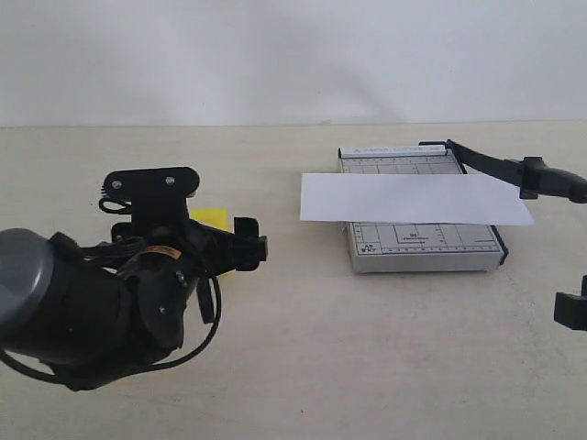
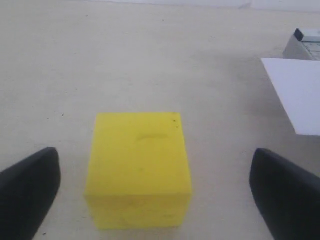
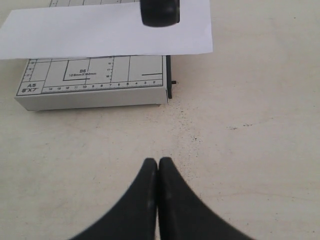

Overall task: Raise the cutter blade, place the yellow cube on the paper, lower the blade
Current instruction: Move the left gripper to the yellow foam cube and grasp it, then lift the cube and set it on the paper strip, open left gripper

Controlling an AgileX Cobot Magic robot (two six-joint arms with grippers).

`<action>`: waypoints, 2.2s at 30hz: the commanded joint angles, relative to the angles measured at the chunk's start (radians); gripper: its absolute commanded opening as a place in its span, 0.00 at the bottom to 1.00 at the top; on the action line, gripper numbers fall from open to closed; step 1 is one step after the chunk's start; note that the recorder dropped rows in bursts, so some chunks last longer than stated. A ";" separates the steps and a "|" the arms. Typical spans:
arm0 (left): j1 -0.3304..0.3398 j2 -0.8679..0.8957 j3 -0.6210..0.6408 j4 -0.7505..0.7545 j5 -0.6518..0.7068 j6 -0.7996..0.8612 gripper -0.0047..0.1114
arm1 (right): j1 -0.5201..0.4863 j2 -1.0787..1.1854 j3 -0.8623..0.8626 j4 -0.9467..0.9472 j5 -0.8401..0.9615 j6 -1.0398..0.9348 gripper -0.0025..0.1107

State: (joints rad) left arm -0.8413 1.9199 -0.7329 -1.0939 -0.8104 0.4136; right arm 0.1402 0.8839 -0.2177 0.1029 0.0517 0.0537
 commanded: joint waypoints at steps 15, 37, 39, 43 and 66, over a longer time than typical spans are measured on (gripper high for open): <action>0.165 0.089 -0.171 0.040 0.342 0.157 0.86 | -0.001 -0.005 -0.005 -0.003 0.002 -0.003 0.02; 0.220 0.012 -0.228 0.040 0.651 0.343 0.08 | -0.001 -0.005 -0.005 -0.003 0.005 -0.003 0.02; 0.220 -0.040 -0.228 0.040 0.654 0.347 0.08 | -0.001 -0.005 -0.005 -0.003 0.003 -0.003 0.02; 0.220 -0.150 -0.228 0.040 0.716 0.429 0.08 | -0.001 -0.005 -0.005 -0.003 0.001 -0.003 0.02; 0.222 0.224 -1.108 0.510 1.515 0.145 0.08 | -0.001 -0.005 -0.005 -0.003 -0.022 0.001 0.02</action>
State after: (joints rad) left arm -0.6168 2.0558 -1.6796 -0.6979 0.6338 0.6774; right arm 0.1402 0.8839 -0.2177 0.1029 0.0245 0.0553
